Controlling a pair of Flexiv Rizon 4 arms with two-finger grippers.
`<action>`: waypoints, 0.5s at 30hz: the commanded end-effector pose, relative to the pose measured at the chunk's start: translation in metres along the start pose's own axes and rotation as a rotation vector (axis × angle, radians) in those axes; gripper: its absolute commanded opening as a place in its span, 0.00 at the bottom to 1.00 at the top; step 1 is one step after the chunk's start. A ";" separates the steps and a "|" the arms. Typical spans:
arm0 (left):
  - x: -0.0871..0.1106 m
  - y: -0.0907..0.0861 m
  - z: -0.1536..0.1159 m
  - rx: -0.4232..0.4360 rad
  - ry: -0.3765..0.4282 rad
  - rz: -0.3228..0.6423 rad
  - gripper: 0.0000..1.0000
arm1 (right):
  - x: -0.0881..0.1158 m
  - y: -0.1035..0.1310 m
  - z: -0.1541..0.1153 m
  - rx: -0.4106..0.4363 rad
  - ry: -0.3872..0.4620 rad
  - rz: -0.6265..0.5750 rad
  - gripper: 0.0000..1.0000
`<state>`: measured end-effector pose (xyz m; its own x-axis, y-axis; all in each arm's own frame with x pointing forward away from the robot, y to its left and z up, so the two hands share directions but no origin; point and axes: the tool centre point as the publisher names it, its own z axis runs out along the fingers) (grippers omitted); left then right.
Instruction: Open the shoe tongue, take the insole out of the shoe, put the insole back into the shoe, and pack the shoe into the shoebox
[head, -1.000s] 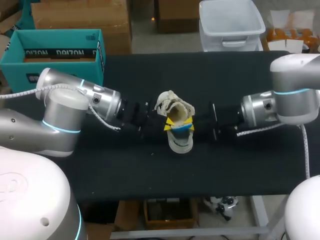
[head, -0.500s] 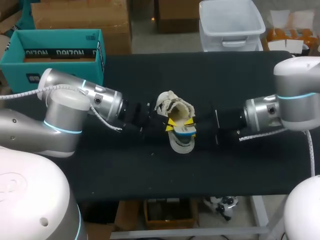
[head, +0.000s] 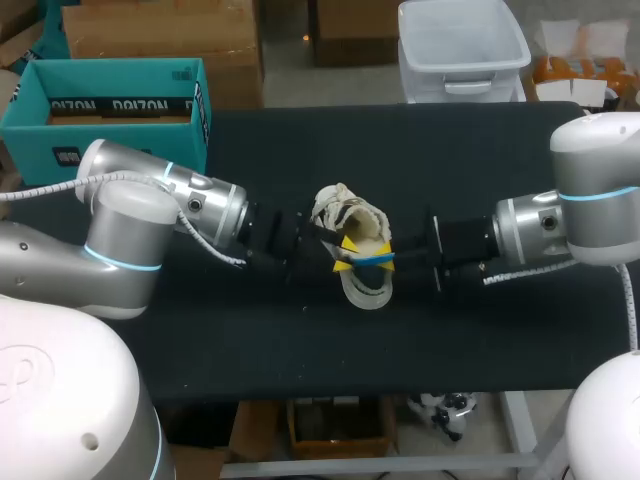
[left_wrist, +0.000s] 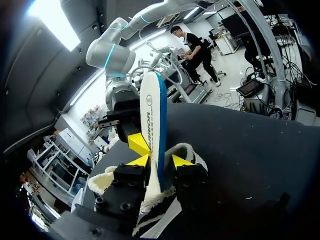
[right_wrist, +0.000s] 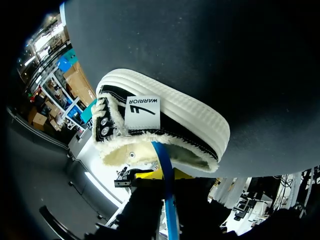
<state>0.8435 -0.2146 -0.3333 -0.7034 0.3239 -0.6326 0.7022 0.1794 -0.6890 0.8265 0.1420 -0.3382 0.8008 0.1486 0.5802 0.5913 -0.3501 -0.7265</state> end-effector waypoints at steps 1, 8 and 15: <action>0.004 -0.014 -0.003 0.005 -0.009 0.023 0.35 | 0.002 0.006 0.002 0.015 -0.002 -0.002 0.00; 0.001 -0.014 0.004 -0.007 -0.010 0.034 0.00 | 0.005 0.010 0.007 0.019 -0.008 -0.006 0.00; -0.001 0.004 0.006 -0.071 -0.016 0.009 0.00 | 0.011 0.022 0.018 0.031 -0.018 -0.008 0.00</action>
<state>0.8443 -0.2139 -0.3325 -0.6962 0.3167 -0.6441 0.7151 0.2281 -0.6608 0.8390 0.1459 -0.3471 0.7952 0.1620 0.5843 0.6009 -0.3394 -0.7237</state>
